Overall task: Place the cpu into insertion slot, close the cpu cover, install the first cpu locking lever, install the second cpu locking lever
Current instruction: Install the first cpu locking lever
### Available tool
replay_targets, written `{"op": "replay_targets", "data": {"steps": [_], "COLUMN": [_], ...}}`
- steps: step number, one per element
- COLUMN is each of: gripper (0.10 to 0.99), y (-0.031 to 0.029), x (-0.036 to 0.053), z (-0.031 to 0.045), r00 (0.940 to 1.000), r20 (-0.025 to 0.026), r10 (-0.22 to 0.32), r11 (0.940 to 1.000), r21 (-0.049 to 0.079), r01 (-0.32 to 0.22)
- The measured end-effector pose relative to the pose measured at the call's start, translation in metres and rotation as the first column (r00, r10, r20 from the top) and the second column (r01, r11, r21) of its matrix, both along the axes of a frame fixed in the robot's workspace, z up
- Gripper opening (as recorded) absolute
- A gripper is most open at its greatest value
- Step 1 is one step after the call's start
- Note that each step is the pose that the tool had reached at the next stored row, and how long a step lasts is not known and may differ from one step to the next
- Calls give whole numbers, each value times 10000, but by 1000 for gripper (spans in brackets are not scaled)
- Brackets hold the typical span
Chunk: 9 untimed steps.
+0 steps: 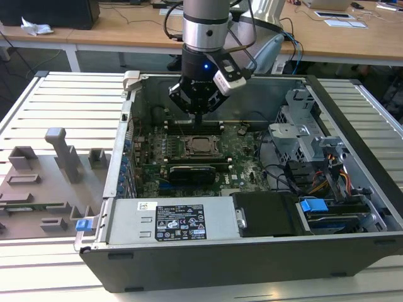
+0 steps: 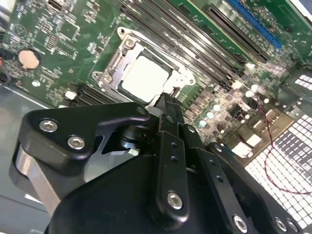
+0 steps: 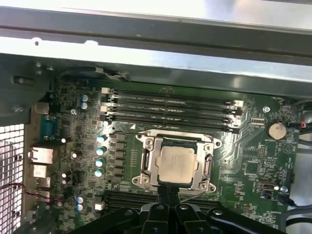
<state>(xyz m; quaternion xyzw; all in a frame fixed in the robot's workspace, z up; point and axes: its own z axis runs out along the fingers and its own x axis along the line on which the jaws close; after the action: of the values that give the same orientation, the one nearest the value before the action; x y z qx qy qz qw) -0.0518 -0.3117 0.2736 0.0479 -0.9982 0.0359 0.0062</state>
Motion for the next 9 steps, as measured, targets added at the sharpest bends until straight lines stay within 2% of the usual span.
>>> {"op": "replay_targets", "data": {"steps": [9], "gripper": [106], "y": [0], "x": [-197], "z": [0], "r00": [10000], "r20": [0], "r10": [0], "r11": [10000], "r21": [0], "r01": [0]}}
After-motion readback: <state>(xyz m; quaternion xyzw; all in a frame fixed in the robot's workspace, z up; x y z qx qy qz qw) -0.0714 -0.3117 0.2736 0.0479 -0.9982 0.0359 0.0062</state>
